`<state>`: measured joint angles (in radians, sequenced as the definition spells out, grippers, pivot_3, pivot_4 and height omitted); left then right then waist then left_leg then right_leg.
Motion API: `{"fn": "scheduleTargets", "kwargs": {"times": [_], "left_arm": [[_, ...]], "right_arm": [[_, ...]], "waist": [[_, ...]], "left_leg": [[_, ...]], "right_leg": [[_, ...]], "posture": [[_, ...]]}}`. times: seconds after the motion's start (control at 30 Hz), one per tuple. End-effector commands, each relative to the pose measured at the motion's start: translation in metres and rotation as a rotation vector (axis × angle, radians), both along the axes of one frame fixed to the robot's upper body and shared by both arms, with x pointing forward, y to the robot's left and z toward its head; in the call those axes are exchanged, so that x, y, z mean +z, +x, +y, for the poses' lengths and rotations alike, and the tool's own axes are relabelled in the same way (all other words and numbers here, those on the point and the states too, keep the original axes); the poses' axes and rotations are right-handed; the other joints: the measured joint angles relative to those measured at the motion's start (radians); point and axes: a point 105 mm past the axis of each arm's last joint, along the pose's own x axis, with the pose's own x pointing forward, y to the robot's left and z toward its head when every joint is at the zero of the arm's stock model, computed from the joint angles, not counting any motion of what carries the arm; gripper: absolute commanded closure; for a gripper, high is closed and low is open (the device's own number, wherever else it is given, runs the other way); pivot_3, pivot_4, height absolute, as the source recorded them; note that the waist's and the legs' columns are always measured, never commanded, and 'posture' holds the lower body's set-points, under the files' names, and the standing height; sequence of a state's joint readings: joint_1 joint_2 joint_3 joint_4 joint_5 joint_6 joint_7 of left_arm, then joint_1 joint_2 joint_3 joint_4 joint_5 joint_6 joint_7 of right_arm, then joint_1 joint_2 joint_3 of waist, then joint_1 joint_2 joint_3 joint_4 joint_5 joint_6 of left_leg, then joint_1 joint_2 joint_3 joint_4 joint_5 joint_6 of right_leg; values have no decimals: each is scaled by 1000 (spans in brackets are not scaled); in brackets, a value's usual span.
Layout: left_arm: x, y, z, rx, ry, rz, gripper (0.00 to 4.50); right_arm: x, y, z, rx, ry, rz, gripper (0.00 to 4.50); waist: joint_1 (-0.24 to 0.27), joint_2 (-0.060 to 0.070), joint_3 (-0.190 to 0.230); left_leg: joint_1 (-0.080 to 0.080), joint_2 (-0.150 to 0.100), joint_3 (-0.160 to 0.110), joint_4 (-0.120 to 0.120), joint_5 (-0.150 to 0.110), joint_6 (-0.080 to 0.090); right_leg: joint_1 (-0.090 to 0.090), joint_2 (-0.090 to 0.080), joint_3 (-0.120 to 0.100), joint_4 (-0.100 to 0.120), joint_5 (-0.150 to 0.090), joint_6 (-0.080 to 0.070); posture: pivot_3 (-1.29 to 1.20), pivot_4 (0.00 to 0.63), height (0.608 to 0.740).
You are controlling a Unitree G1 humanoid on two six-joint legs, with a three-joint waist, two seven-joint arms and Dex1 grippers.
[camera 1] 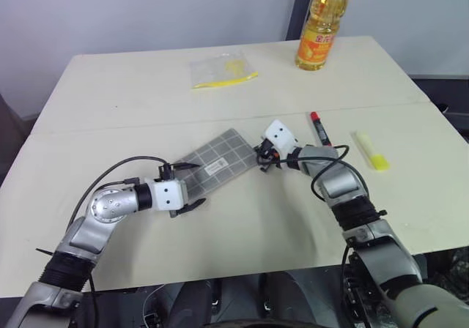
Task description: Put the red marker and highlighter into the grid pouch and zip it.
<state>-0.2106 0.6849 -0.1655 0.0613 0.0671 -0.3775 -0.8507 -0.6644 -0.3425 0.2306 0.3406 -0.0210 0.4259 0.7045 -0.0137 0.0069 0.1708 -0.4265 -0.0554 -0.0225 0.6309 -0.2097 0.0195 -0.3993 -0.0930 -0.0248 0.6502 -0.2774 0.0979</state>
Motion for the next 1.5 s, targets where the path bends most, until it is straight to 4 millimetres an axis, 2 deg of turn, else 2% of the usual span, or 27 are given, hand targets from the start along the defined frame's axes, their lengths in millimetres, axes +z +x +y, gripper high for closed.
{"fn": "scheduleTargets", "kwargs": {"times": [0.03,0.23,0.3,0.37,0.57,0.7,0.87,1.0,1.13,1.23,1.33,1.37,1.5], "left_arm": [[2,3,2,6,-4,-2,0],[6,7,9,14,-12,-9,0],[7,9,11,14,-16,-10,520],[8,10,13,15,-25,-9,1289],[15,14,17,33,-76,-20,4427],[23,17,16,49,-130,-17,4476],[43,21,9,93,-307,58,4476],[62,24,-1,111,-449,139,4476],[68,27,-8,133,-505,201,4476],[72,31,-13,146,-538,226,4500],[73,34,-16,154,-552,239,4500],[73,36,-17,156,-556,241,4500],[75,39,-25,152,-580,251,4500]], "right_arm": [[2,-4,9,34,5,-13,4460],[0,-5,8,33,5,-17,4460],[0,-5,9,32,7,-20,4500],[0,-5,8,29,8,-23,4500],[2,-4,7,20,15,-37,4500],[8,-2,2,-7,29,-68,4500],[33,0,-15,-72,62,-172,4500],[57,-9,-33,-97,84,-249,4500],[76,-19,-56,-147,136,-261,4500],[84,-28,-70,-172,139,-270,3679],[87,-37,-78,-177,142,-263,2077],[86,-40,-80,-179,155,-250,1664],[80,-53,-75,-167,221,-196,1664]], "waist": [[0,0,0],[0,0,0],[-1,0,0],[-2,0,0],[-2,0,0],[-1,0,0],[3,0,0],[4,-1,1],[4,-1,1],[4,-2,1],[5,-2,2],[5,-2,2],[6,-2,2]], "left_leg": [[0,0,0,0,0,0],[0,0,0,0,0,0],[0,0,0,0,0,0],[0,0,0,-1,0,0],[0,0,0,-1,0,0],[0,0,0,-1,0,0],[-2,0,0,-1,0,0],[-3,0,0,-1,0,0],[-3,0,0,-1,0,0],[-3,0,0,-1,0,0],[-3,0,0,-1,0,0],[-3,0,0,0,0,0],[-3,0,0,0,0,0]], "right_leg": [[0,0,0,0,0,0],[0,0,0,0,0,0],[0,0,0,0,0,0],[-1,0,0,0,0,0],[-1,0,0,0,0,0],[-1,0,0,0,0,0],[-2,0,0,-1,0,0],[-2,-1,0,-2,0,0],[2,0,0,-1,0,0],[2,0,0,-1,0,0],[3,0,0,-2,0,0],[3,0,0,-2,0,0],[3,0,0,-3,0,0]], "posture": [[0,150,740],[0,150,740],[0,150,740],[0,150,740],[0,150,740],[0,150,740],[0,150,740],[0,150,740],[0,150,740],[0,150,740],[0,150,740],[0,150,740],[0,150,740]]}}
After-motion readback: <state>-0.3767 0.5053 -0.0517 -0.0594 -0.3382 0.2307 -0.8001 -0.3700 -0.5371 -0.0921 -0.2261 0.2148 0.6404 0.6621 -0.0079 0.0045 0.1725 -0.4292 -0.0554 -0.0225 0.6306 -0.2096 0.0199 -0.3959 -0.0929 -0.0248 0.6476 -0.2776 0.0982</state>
